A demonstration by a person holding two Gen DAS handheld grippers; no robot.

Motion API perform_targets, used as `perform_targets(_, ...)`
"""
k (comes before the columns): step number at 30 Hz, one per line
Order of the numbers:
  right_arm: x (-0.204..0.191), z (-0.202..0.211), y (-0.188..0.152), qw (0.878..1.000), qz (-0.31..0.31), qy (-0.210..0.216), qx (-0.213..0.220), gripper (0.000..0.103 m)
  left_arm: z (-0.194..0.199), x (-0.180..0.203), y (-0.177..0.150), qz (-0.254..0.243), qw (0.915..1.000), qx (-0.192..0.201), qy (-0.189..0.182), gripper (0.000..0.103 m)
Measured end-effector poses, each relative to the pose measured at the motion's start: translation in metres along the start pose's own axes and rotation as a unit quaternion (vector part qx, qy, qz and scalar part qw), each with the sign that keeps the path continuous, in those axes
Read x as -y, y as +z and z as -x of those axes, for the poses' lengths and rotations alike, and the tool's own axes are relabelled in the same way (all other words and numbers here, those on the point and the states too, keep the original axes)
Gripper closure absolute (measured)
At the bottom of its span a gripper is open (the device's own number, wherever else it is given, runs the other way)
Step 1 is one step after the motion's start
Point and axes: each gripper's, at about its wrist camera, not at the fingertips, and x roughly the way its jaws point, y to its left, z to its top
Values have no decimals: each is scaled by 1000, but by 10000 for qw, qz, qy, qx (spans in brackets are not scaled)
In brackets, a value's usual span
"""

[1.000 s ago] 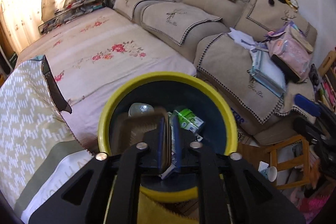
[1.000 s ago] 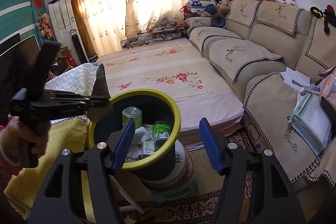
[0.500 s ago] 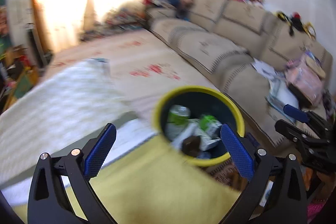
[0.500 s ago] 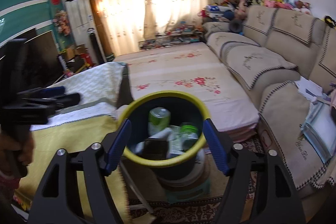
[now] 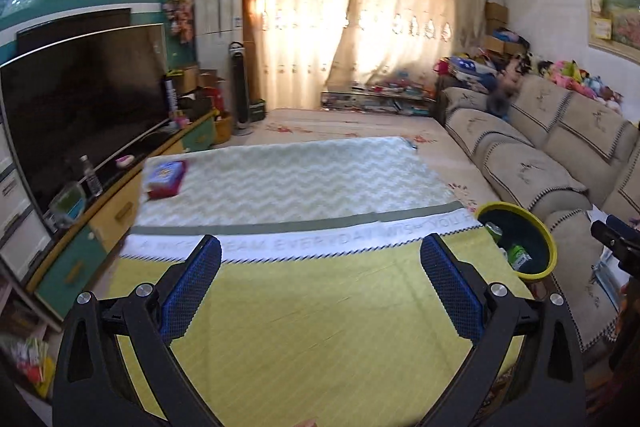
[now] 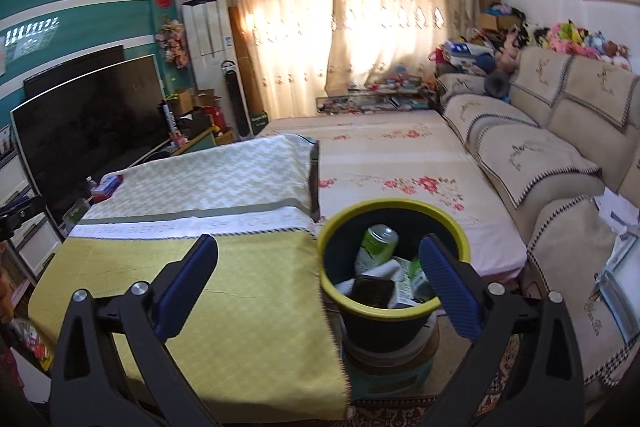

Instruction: Collect trash

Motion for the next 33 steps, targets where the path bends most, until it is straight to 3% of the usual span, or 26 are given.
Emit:
perform_targets(5, -15, 16, 3, 9998, 107, 65, 149, 7, 31, -29, -21, 194, 9993, 79, 299, 5)
perform_targets(13, -29, 32, -4, 9992, 299, -42, 243, 7, 63, -38, -42, 405, 9982, 257, 361, 5)
perform_targets(33, -34, 26, -1, 9995, 274, -13, 170, 7, 65, -40, -44, 449, 9981, 289, 312, 5)
